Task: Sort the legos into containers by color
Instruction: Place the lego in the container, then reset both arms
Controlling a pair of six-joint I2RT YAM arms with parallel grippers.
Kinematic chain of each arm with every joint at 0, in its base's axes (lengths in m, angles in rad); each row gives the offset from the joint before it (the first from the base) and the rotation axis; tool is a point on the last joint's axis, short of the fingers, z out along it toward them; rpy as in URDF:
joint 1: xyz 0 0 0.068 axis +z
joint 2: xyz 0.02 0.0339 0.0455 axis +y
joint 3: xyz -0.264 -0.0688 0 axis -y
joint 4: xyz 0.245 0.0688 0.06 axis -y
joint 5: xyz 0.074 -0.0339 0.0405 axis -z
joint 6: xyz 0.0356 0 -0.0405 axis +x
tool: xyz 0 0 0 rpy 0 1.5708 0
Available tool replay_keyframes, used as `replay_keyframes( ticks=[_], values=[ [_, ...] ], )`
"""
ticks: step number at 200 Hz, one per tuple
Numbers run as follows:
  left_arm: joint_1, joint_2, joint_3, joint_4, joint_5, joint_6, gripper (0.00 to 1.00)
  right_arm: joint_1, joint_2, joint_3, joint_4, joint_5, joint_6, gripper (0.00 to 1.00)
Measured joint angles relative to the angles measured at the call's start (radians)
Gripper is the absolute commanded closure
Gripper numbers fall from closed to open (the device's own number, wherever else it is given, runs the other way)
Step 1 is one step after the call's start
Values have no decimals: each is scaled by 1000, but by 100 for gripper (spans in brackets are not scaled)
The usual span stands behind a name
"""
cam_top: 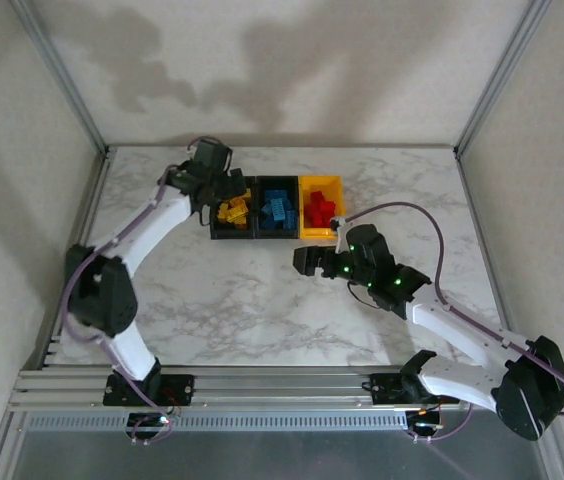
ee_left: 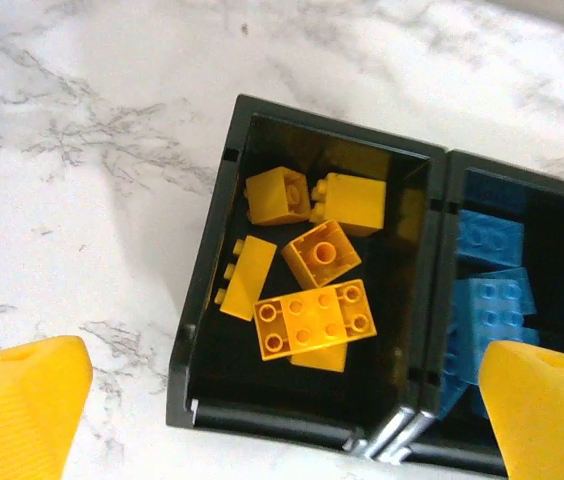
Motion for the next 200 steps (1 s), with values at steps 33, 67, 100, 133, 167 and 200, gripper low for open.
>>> replay_keyframes(
  ticks=[33,67,100,133,167,200],
  values=[
    [-11,-180,-230,149,16,-39,0,-4,82,72,-10,123,-20,1],
    [-21,-329,-485,303,9,-66,0,-44,147,142,-8,240,-48,1],
    [-21,-435,-632,416,-74,-50,0,-93,189,184,19,368,-93,1],
    [-19,-539,-709,555,-235,16,0,-154,202,156,109,575,-177,1],
    [10,-570,-767,702,-390,132,0,-251,201,41,258,751,-279,1],
    [96,-566,-850,824,-525,204,1,-373,170,-46,330,824,-307,1]
  ],
)
